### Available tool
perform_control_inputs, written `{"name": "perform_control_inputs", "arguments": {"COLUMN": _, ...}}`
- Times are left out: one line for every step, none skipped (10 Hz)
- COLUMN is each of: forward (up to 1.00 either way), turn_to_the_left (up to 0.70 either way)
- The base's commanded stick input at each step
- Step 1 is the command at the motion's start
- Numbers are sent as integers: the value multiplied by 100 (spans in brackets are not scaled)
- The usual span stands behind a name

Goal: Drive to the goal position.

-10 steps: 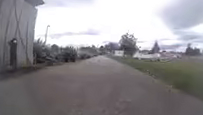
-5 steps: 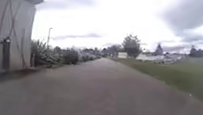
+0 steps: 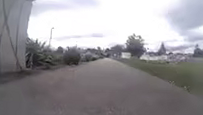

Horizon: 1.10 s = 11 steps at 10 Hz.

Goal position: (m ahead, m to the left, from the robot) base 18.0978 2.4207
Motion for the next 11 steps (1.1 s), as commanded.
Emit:
{"name": "perform_control_inputs", "arguments": {"forward": 100, "turn_to_the_left": 0}}
{"name": "perform_control_inputs", "arguments": {"forward": 100, "turn_to_the_left": 0}}
{"name": "perform_control_inputs", "arguments": {"forward": 100, "turn_to_the_left": 0}}
{"name": "perform_control_inputs", "arguments": {"forward": 100, "turn_to_the_left": 0}}
{"name": "perform_control_inputs", "arguments": {"forward": 100, "turn_to_the_left": 0}}
{"name": "perform_control_inputs", "arguments": {"forward": 100, "turn_to_the_left": 0}}
{"name": "perform_control_inputs", "arguments": {"forward": 100, "turn_to_the_left": 0}}
{"name": "perform_control_inputs", "arguments": {"forward": 100, "turn_to_the_left": 0}}
{"name": "perform_control_inputs", "arguments": {"forward": 100, "turn_to_the_left": 0}}
{"name": "perform_control_inputs", "arguments": {"forward": 100, "turn_to_the_left": 0}}
{"name": "perform_control_inputs", "arguments": {"forward": 100, "turn_to_the_left": 0}}
